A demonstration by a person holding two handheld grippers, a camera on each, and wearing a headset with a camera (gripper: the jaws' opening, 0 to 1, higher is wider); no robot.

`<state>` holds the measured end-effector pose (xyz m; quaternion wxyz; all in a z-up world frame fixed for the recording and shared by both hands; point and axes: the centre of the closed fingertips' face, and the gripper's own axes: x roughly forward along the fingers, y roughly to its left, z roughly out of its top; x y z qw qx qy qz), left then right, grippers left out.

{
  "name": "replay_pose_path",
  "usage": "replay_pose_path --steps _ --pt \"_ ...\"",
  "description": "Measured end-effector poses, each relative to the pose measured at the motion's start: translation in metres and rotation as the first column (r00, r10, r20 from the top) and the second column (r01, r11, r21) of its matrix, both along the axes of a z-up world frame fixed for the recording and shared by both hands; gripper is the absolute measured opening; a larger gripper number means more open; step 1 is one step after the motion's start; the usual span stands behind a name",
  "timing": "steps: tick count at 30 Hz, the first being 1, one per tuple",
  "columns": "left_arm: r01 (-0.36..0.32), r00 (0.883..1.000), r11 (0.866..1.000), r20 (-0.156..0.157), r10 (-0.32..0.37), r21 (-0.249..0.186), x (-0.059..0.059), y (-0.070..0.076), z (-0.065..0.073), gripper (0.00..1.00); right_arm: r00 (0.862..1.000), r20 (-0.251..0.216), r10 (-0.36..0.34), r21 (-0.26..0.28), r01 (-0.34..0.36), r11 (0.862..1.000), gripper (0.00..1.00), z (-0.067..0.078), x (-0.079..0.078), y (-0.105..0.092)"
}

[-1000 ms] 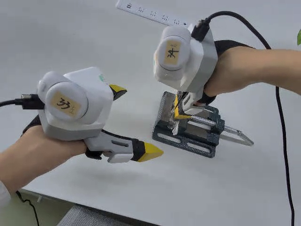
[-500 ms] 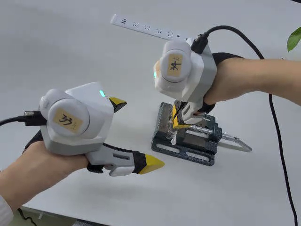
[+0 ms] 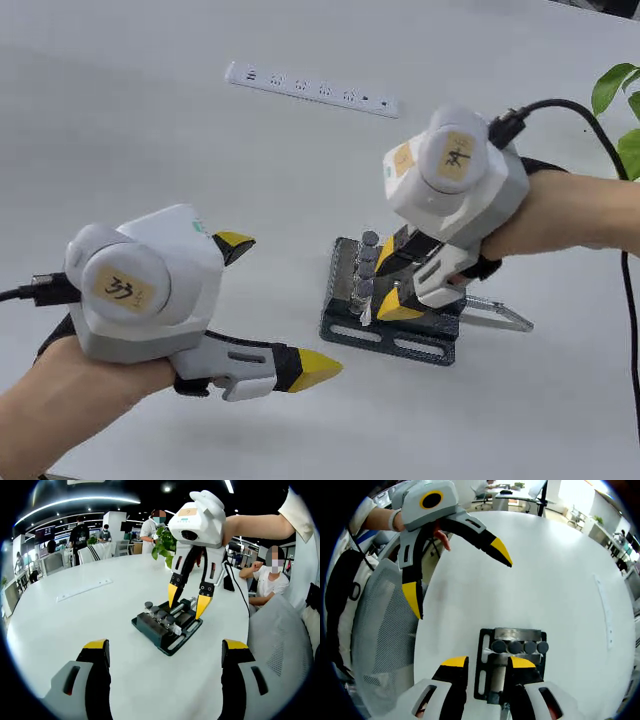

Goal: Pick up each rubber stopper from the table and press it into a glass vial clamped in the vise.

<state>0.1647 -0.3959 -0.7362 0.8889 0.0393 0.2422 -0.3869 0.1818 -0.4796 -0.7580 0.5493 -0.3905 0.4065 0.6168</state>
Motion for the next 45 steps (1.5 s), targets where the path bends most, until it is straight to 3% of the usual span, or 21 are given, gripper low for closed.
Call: replay_pose_path --steps 3,7,10,13,19,25,27,30,33,35,36,37,40,42,45 --pt "-0.007 1.0 1.0 -0.005 0.007 -0.008 -0.001 0.001 0.0 0.92 0.998 0.027 -0.065 0.059 0.063 0.996 0.37 0.002 0.0 -0.009" --pt "-0.013 1.0 1.0 -0.004 0.013 -0.013 -0.001 0.003 0.002 0.93 0.987 0.023 -0.159 0.154 0.153 0.976 0.48 0.004 -0.005 -0.018" --pt "-0.017 1.0 1.0 -0.001 0.017 -0.015 -0.001 0.004 0.003 0.94 0.979 0.04 -0.201 0.207 0.188 0.96 0.62 0.006 -0.011 -0.025" --pt "-0.017 1.0 1.0 -0.002 0.017 -0.007 -0.002 0.006 0.003 0.94 0.961 0.045 -0.273 0.252 0.253 0.934 0.66 0.008 -0.015 -0.036" --pt "-0.021 1.0 1.0 0.002 0.021 -0.001 -0.004 0.009 0.004 0.95 0.904 0.041 -0.425 0.317 0.391 0.864 0.81 0.007 -0.022 -0.064" --pt "-0.043 0.999 0.999 0.004 0.043 -0.002 -0.006 0.012 0.005 0.96 0.873 0.024 -0.486 0.34 0.45 0.826 0.94 0.003 -0.04 -0.084" --pt "-0.047 0.999 0.999 0.001 0.047 0.005 -0.009 0.013 0.004 0.96 0.848 0.003 -0.53 0.369 0.492 0.789 0.99 0.005 -0.042 -0.086" --pt "-0.061 0.998 0.998 -0.006 0.061 0.008 -0.009 0.015 0.005 0.96 0.843 -0.007 -0.537 0.38 0.499 0.779 0.99 0.004 -0.047 -0.088" --pt "-0.079 0.997 0.997 0.001 0.079 -0.009 -0.007 0.014 0.009 0.97 0.845 -0.004 -0.535 0.363 0.5 0.786 0.99 0.0 -0.05 -0.086" --pt "-0.091 0.996 0.996 0.008 0.091 -0.012 -0.007 0.014 0.012 0.97 0.839 0.0 -0.545 0.394 0.501 0.771 0.99 0.006 -0.048 -0.081" --pt "-0.089 0.996 0.996 0.01 0.089 -0.001 -0.007 0.013 0.013 0.97 0.824 -0.019 -0.566 0.419 0.52 0.744 0.99 0.01 -0.047 -0.078" --pt "-0.086 0.996 0.996 0.016 0.086 0.008 -0.007 0.013 0.013 0.97 0.818 -0.03 -0.574 0.427 0.53 0.733 0.99 0.011 -0.048 -0.078" --pt "-0.103 0.994 0.995 0.025 0.102 0.001 -0.004 0.014 0.015 0.97 0.819 -0.028 -0.573 0.43 0.527 0.733 0.99 0.01 -0.055 -0.08" --pt "-0.109 0.993 0.994 0.035 0.109 0.004 -0.004 0.015 0.017 0.97 0.819 -0.017 -0.573 0.417 0.527 0.74 0.99 0.007 -0.06 -0.085" --pt "-0.122 0.992 0.993 0.034 0.122 -0.003 -0.004 0.016 0.017 0.98 0.812 -0.028 -0.583 0.422 0.538 0.73 0.99 0.006 -0.064 -0.089"
